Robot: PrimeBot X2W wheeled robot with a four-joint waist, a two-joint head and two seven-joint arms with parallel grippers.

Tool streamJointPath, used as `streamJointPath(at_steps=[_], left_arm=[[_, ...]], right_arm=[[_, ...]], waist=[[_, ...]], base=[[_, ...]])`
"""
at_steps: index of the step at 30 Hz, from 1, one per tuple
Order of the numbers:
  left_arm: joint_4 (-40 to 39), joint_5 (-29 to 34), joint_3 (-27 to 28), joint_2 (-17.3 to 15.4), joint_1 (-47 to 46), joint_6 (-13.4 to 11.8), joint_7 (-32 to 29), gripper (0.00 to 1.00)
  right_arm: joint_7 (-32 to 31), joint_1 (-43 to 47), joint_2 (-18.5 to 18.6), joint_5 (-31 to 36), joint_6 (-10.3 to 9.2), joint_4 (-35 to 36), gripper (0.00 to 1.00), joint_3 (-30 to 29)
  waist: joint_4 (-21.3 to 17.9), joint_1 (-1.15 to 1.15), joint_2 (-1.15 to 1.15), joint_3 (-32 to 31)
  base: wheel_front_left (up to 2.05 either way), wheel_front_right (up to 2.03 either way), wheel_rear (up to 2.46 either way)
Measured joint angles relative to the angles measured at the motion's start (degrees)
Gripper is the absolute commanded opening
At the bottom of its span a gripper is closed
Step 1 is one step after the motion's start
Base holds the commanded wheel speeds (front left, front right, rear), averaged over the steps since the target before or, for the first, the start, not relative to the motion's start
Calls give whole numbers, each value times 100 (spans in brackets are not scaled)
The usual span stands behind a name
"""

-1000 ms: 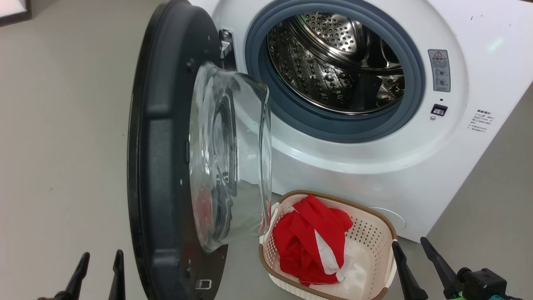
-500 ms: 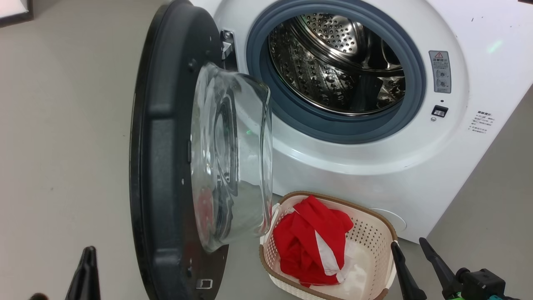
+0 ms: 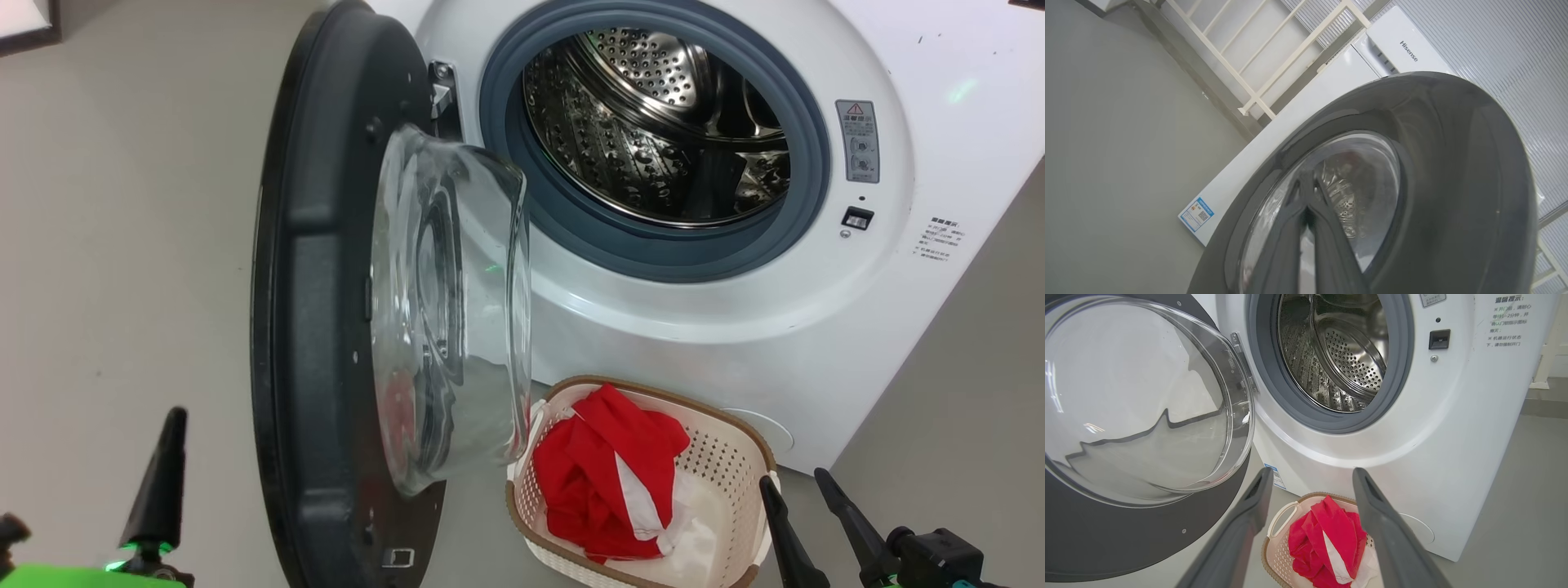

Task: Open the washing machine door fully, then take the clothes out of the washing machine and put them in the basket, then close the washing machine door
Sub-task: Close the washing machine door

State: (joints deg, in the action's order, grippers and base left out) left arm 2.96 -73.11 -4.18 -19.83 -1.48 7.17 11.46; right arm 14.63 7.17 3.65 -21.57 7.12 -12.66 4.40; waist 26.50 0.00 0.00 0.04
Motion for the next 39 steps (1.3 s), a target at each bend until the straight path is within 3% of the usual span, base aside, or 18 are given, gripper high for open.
streamJointPath(at_steps=[5,15,25,39], left_arm=[[-624,-777,-488,-501,13,-1,-318,0],[-1413,-1473,-1034,-881,34,-7,-705,0],[-1701,-1502,-1328,-1006,24,-9,-769,0],[-1639,-956,-2471,-958,-770,-10,-405,0]], right_arm=[[0,0,-5,0,0,1,100,-4],[0,-2,-5,0,0,1,100,-5],[0,-9,-5,0,0,0,100,-8],[0,-42,-5,0,0,11,100,-142]], waist=[[-15,0,0,47],[-42,0,0,100],[-137,0,0,132],[-582,0,0,319]], base=[[0,0,0],[0,0,0],[0,0,0],[0,0,0]])
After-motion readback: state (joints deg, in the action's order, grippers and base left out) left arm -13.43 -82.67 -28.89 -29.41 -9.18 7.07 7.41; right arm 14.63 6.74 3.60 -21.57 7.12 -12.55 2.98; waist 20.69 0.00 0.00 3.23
